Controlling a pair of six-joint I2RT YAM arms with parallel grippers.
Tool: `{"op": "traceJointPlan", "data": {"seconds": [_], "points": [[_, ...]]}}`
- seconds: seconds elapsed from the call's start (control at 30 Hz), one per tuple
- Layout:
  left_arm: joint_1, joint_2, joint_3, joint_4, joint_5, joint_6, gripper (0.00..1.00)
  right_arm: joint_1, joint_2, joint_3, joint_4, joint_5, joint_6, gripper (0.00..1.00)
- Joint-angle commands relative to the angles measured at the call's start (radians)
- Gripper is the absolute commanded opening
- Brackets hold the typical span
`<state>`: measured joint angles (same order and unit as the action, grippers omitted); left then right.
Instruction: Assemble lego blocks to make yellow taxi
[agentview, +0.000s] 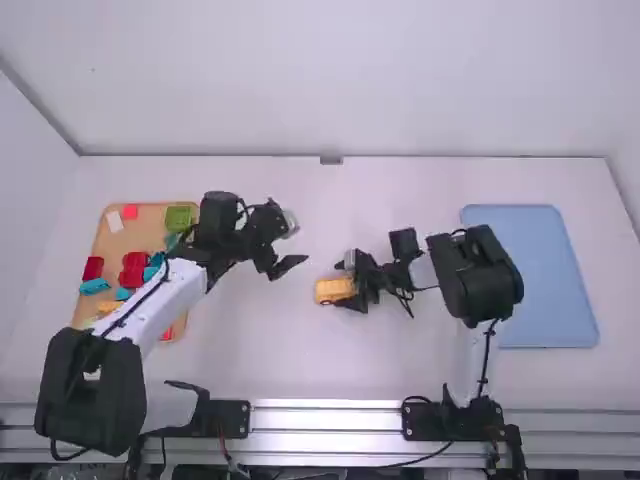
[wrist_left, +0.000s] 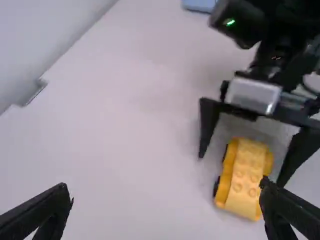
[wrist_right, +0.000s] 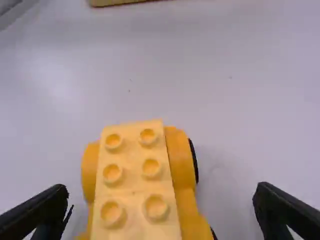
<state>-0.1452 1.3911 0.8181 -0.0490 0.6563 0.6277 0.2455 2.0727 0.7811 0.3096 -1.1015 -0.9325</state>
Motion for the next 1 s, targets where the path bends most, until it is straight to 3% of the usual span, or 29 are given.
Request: {"op": "traceJointPlan", "data": {"seconds": [0.0,0.1,0.17,0.33,0.4,0.53,0.6,0.77,0.97], "points": [[0.05,-0.024,-0.005,-0.007,0.004,-0.098,0.99,-0.028,-0.146,0.005,-0.071,0.023,-0.006,0.98],[0.098,-0.026,-0.005,-0.002,0.008,-0.153,0.99,-0.048,-0.263,0.01,-0.145,0.059,0.006,0.98],[0.13,-0.04,-0.005,-0.005,0.006,-0.214,0.99,-0.049,-0.33,0.042,-0.126,0.056,0.135,0.98],[0.183,-0.106,-0.003,-0.008,-0.048,-0.34,0.99,-0.016,-0.361,0.168,-0.154,0.082,0.285,0.98],[0.212,-0.183,-0.002,-0.041,-0.225,-0.516,0.99,0.026,-0.355,0.275,-0.222,0.085,0.311,0.98],[0.203,-0.333,-0.002,-0.15,-0.355,-0.535,0.99,0.101,-0.33,0.412,-0.292,0.133,0.354,0.98],[0.206,-0.397,-0.002,-0.189,-0.419,-0.592,0.99,0.13,-0.32,0.453,-0.308,0.165,0.364,0.98],[0.231,-0.603,-0.002,-0.349,-0.763,-0.861,0.99,0.219,-0.285,0.575,-0.351,0.175,0.362,0.98],[0.233,-0.756,-0.002,-0.472,-0.956,-1.035,0.99,0.298,-0.201,0.735,-0.494,0.17,0.307,0.99]]}}
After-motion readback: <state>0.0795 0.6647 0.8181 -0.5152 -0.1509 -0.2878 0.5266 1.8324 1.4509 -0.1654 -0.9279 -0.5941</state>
